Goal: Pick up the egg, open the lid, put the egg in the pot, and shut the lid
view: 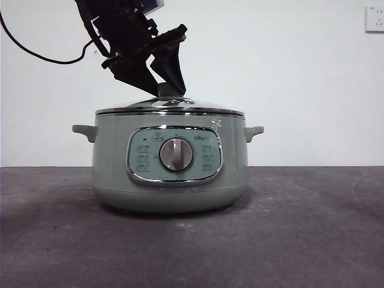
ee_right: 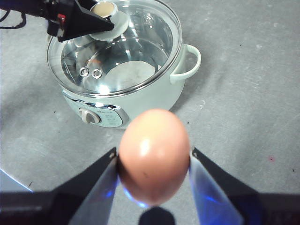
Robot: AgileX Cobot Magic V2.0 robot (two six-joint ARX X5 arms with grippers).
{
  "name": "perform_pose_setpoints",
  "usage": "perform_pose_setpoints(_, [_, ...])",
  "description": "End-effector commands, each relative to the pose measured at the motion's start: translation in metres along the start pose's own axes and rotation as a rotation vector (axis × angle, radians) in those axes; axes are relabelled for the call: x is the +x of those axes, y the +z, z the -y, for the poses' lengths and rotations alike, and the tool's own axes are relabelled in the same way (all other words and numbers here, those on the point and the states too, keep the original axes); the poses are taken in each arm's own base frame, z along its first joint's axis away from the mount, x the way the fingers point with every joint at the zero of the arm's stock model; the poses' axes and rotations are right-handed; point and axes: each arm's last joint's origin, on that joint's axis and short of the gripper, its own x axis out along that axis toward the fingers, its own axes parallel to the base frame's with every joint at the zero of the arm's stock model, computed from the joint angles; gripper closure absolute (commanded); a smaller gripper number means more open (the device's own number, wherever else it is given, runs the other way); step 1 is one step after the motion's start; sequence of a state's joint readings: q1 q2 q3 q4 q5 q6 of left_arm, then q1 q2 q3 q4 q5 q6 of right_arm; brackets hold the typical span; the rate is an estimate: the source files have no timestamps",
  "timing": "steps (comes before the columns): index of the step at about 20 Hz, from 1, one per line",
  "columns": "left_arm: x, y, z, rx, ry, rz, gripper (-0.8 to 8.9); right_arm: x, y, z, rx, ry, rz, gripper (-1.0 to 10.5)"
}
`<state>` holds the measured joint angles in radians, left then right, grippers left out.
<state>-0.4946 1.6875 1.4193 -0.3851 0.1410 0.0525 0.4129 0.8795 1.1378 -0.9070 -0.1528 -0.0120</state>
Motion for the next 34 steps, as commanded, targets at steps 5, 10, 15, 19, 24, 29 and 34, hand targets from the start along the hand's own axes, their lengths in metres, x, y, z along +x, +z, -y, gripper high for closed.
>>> perform_pose_setpoints(5, [-0.074,0.026,0.008,0.019,0.021,0.184,8.22,0.006,0.004,0.001,-0.007,0.005,0.018,9.6])
perform_pose_setpoints(10, [-0.153,0.024,0.019,0.03,0.031,0.255,8.22,0.04,0.022,0.003,-0.013,0.037,0.045,9.6])
perform_pose_setpoints(15, [-0.235,0.003,0.031,0.034,0.082,0.318,8.22,0.105,0.051,-0.012,-0.058,0.113,-0.021,9.6])
perform_pose_setpoints(19, [-0.279,-0.02,0.038,0.035,0.082,0.324,8.22,0.165,0.084,-0.029,-0.116,0.157,-0.08,9.6])
perform_pose_setpoints(24, [-0.307,-0.039,0.043,0.028,0.081,0.336,8.22,0.245,0.098,-0.047,-0.172,0.18,-0.163,9.6])
perform_pose_setpoints(29, [-0.316,-0.046,0.045,0.01,0.076,0.333,8.22,0.303,0.081,-0.059,-0.278,0.122,-0.211,9.6])
perform_pose_setpoints(34, [-0.315,-0.047,0.045,0.009,0.076,0.32,8.22,0.339,0.056,-0.058,-0.294,0.09,-0.301,9.6])
